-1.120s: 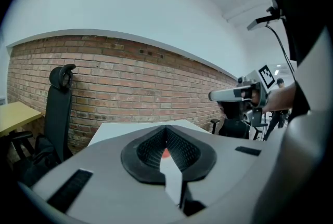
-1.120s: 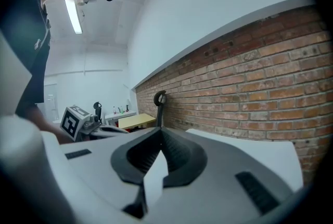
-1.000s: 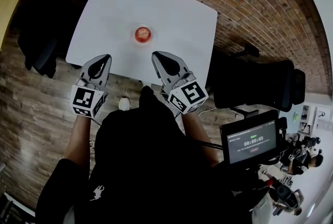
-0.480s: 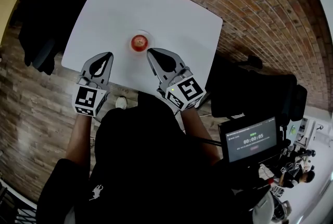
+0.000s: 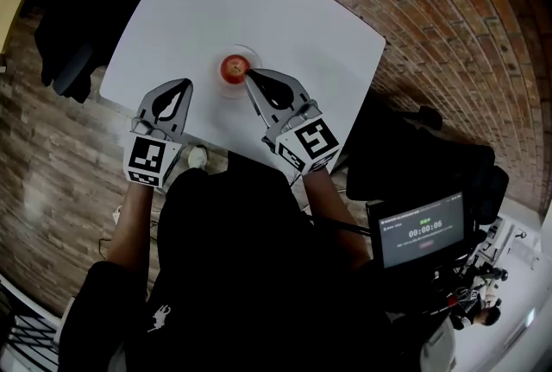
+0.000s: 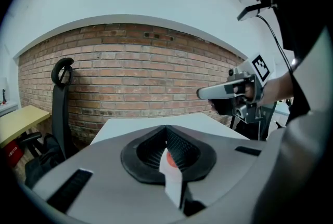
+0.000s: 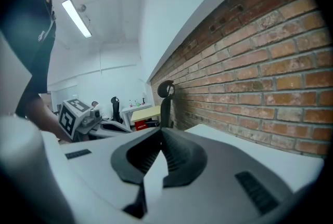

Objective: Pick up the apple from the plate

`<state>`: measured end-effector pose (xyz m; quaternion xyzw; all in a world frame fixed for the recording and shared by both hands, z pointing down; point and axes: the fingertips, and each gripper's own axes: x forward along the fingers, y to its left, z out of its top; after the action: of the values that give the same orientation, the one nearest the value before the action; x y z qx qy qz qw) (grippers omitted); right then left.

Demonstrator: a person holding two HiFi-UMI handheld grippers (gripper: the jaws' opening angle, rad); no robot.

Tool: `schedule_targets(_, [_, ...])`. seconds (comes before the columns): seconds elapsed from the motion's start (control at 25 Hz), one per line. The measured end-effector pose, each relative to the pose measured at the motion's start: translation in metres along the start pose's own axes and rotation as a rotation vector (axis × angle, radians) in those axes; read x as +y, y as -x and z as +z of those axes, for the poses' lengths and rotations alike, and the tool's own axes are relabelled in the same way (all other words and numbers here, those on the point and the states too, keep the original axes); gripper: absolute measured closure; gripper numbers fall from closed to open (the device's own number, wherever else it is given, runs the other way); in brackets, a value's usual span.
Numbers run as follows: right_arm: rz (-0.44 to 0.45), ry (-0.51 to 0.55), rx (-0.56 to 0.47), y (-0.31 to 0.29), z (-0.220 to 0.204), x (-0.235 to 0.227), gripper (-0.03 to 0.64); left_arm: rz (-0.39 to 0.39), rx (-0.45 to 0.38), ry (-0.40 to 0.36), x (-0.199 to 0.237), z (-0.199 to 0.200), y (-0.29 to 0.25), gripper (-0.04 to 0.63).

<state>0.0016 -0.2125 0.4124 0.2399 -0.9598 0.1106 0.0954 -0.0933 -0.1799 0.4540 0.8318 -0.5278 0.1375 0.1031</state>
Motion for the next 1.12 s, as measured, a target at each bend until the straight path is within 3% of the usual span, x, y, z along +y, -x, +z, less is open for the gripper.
schedule_targets(0.44, [0.036,0.012,0.105,-0.014,-0.051,-0.017,0.614,-0.077,0.09,0.009,-0.021,-0.048,-0.034,0.588])
schedule_targets(0.68, [0.043,0.016,0.131,-0.022,-0.074,-0.029,0.614,-0.105,0.119,-0.023,-0.028,-0.075,-0.063,0.586])
schedule_targets(1.0, [0.038,0.004,0.17,-0.03,-0.096,-0.049,0.614,-0.144,0.161,-0.058,-0.035,-0.113,-0.105,0.355])
schedule_targets(1.12, [0.037,0.003,0.147,-0.03,-0.094,-0.052,0.614,-0.16,0.168,-0.073,-0.039,-0.12,-0.116,0.308])
